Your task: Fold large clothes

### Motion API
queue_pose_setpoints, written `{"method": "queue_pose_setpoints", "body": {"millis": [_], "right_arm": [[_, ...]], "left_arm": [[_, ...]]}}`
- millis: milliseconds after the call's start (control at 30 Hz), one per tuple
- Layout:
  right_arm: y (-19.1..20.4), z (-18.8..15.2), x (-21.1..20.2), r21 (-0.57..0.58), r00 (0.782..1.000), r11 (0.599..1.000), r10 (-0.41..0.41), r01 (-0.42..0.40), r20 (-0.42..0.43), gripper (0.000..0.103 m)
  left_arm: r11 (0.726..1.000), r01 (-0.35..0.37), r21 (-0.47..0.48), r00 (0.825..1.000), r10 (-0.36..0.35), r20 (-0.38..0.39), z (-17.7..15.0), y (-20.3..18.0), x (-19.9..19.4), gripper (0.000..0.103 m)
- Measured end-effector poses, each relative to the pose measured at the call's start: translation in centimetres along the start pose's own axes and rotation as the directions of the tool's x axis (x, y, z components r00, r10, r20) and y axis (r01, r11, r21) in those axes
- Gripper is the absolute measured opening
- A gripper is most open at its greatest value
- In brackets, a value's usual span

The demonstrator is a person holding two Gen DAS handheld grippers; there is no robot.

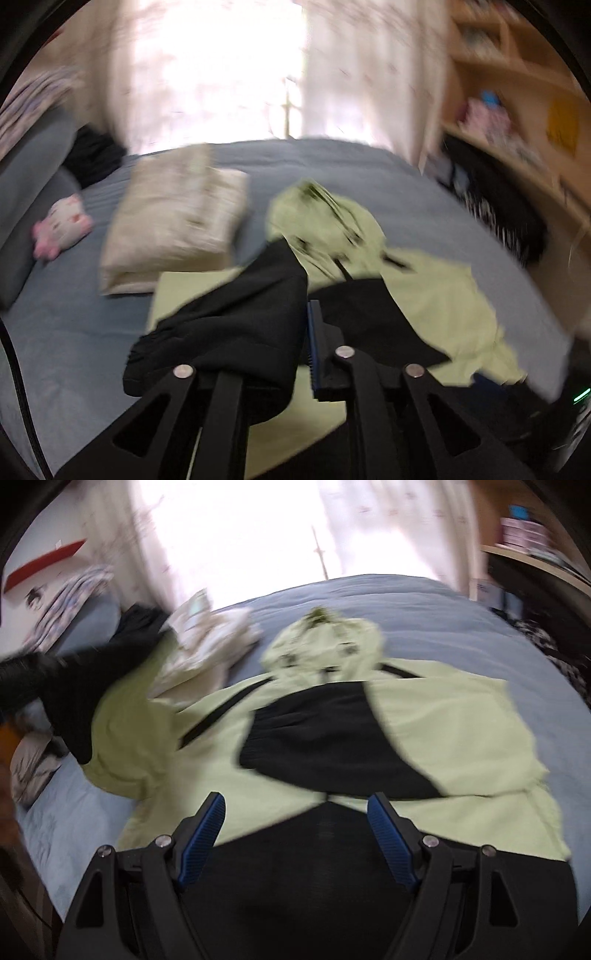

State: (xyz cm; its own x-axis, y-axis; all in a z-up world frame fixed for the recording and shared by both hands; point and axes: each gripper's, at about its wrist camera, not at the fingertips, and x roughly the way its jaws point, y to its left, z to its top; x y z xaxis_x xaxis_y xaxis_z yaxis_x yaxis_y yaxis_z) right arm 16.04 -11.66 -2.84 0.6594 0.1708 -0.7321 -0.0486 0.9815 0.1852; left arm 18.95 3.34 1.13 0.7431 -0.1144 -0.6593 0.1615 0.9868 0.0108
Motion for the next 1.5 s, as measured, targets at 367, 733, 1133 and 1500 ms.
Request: {"method": "queue_pose_setpoints", "body": {"millis": [367, 733, 1133, 1500], "right_arm": [[-9.2, -1.6, -1.1, 0.127, 0.997, 0.989, -0.073, 0.076, -0.025, 0.08], [-4.7, -2.0, -1.3, -0.016, 0.998, 0.998, 0.057, -0.056, 0.009, 0.08], [8.7, -3.6, 3.0, -0.584, 1.0, 0.811, 0.007, -0.02, -0.024, 0.08], [13.1, -5.1, 9.2, -0.795, 0.969, 0.577, -0.239, 0.187, 0.054, 0.037]], "left_arm": [[0.99, 0.125, 0.06, 0.937, -0.098, -0.335, -9.6, -8.4, 8.8, 0.068], [0.965, 0.211, -0.154, 0.935, -0.246, -0.257, -11.7, -0.5, 0.1, 0.079], [0.946, 0.026, -0.324, 0.958, -0.116, -0.261, -16.0, 9.0, -2.5, 0.079], [0.935, 0.032, -0.353, 0.966, -0.12, -0.23, -17.4, 10.5, -3.6, 0.079]]}}
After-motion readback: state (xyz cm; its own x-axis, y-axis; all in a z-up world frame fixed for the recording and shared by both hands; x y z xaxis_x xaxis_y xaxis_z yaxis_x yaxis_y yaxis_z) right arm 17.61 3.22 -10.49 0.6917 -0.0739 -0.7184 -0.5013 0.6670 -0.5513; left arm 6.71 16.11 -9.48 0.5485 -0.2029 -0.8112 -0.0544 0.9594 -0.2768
